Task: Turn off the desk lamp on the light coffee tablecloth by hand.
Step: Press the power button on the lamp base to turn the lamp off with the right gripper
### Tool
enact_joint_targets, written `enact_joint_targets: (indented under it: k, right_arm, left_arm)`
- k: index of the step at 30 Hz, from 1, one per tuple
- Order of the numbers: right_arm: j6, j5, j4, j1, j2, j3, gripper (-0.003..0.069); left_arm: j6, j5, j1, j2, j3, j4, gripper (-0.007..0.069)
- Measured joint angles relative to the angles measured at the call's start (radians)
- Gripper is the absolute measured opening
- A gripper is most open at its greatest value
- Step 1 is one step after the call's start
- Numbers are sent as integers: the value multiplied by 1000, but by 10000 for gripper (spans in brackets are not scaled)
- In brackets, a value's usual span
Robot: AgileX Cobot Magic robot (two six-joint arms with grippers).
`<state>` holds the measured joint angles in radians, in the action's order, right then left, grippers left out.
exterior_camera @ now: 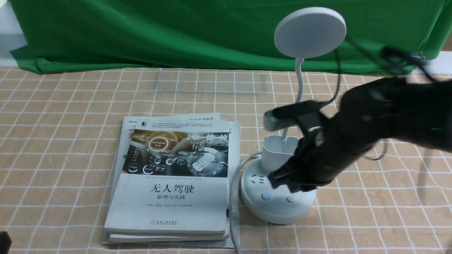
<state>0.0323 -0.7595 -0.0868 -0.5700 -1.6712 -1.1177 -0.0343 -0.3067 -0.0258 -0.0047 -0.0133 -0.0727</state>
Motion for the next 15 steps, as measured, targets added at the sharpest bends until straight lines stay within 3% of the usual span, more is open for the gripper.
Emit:
enact_joint_targets:
  k: [9, 15]
  right_arm:
    - [2, 9, 0, 0, 402, 279, 49]
    - [9, -28, 0, 0, 585, 342, 61]
  left_arm:
    - [0, 0, 0, 0, 0, 0, 5]
    - [0, 0, 0, 0, 0, 0, 5]
